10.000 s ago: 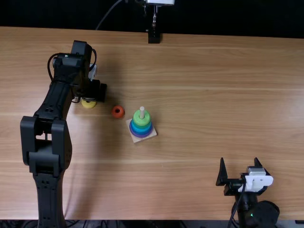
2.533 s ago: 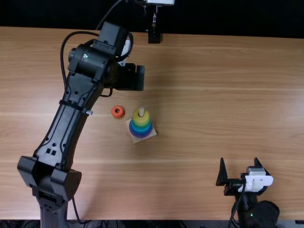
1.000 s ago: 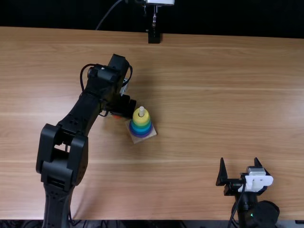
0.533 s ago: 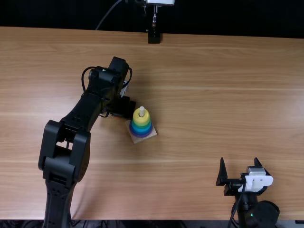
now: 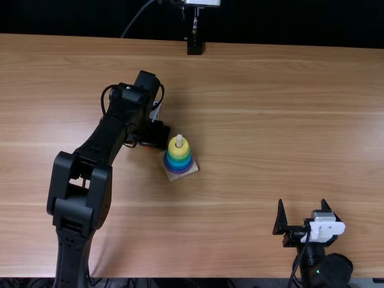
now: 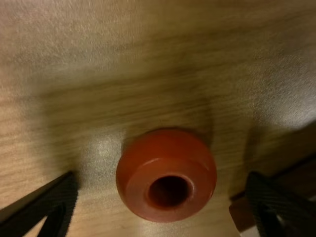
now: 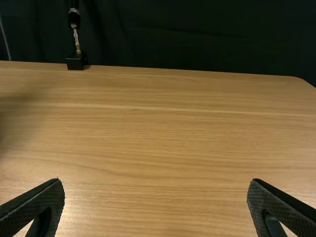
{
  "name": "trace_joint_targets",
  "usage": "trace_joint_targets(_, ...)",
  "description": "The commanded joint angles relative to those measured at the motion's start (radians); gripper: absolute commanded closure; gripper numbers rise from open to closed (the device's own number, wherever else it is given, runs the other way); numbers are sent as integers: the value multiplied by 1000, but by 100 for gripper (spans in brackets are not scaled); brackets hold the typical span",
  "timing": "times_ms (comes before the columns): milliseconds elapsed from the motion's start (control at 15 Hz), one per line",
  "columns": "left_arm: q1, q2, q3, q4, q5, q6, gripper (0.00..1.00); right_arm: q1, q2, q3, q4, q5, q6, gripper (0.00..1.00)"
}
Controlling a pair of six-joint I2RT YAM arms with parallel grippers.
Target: Build the Hanoi tower: stack the rings onto the peg from bottom to top in this color order: purple, dark blue, light blue, dark green, light green, yellow, orange.
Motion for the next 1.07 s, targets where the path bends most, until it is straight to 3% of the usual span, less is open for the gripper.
trace_joint_targets(0,10,36,-27,33,44,16,64,-12,-13,-58,-79,-10,0,0)
trace_joint_targets(267,13,36,-43,44,44,16,78,-12,-13,-57,-79,-10,0,0)
trace_joint_targets(467,25,31,-52,40,42,18,82,-12,-13,-58,-79,-10,0,0)
trace_joint_targets(667,27,20,-69,31,31,18,100,-12,-13,-58,-79,-10,0,0)
trace_joint_targets(1000,25,-70,16,-34,18,16,100,-12,-13,-58,-79,-10,0,0)
